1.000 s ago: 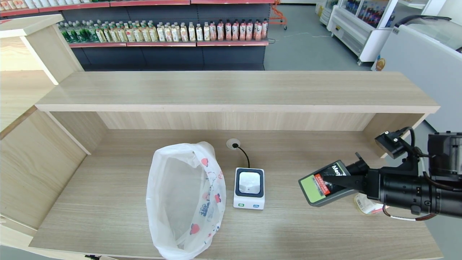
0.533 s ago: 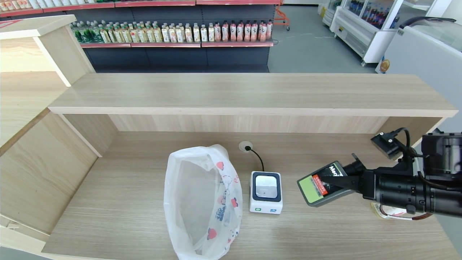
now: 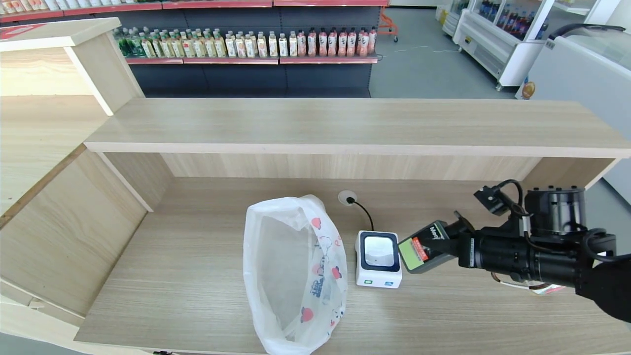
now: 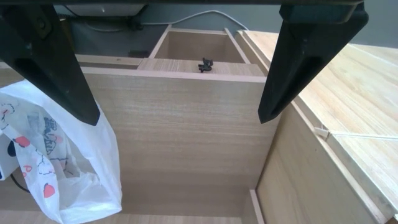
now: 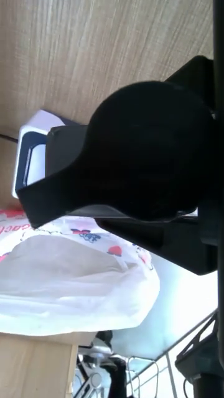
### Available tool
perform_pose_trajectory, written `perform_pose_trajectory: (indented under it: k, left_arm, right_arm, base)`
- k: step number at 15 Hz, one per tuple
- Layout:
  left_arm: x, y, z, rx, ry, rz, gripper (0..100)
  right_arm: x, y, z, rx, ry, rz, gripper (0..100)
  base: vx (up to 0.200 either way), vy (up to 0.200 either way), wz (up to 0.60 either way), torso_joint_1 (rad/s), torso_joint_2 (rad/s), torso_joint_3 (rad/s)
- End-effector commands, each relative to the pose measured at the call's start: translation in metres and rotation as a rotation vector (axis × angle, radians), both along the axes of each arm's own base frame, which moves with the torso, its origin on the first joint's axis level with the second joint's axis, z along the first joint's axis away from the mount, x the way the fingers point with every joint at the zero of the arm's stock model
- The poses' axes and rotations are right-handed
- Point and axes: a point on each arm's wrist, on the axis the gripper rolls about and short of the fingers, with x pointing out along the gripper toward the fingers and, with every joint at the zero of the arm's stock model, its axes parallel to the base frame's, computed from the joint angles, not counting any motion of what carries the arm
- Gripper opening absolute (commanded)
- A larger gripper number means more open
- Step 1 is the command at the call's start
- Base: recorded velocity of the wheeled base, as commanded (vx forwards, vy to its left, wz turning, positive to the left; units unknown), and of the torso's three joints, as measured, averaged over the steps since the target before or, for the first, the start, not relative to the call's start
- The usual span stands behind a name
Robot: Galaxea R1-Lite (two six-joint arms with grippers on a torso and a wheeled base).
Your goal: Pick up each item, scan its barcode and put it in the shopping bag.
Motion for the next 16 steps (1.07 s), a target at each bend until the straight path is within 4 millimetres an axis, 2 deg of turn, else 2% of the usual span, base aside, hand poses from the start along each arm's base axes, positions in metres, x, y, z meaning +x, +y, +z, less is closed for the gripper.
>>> perform_pose_trajectory:
  k: [1, 4, 10, 13, 16]
  left_arm:
    - [0.000, 0.000, 0.000, 0.000, -0.001, 0.001, 100]
    - [0.000, 0.000, 0.000, 0.002, -0.001, 0.001, 100]
    - [0.000, 0.000, 0.000, 0.002, -0.001, 0.001, 100]
    - [0.000, 0.000, 0.000, 0.002, -0.001, 0.001, 100]
    - [0.000, 0.000, 0.000, 0.002, -0.001, 0.001, 100]
  right_arm:
    - [0.005, 0.009, -0.011, -0.008, 0.035, 0.026, 0]
    - [0.010, 0.017, -0.015, -0.011, 0.042, 0.046, 0]
    - [0.035, 0.028, -0.021, -0.026, 0.032, 0.031, 0]
    - [0.040, 0.033, -0.027, -0.033, 0.043, 0.030, 0]
    - [0.047, 0.047, -0.033, -0.011, -0.004, 0.060, 0]
  base:
    - [0.000, 0.000, 0.00, 0.000, 0.00, 0.000]
    - [0.000, 0.000, 0.00, 0.000, 0.00, 0.000]
    - [0.000, 0.000, 0.00, 0.000, 0.00, 0.000]
    - [0.000, 0.000, 0.00, 0.000, 0.00, 0.000]
    - [0.000, 0.000, 0.00, 0.000, 0.00, 0.000]
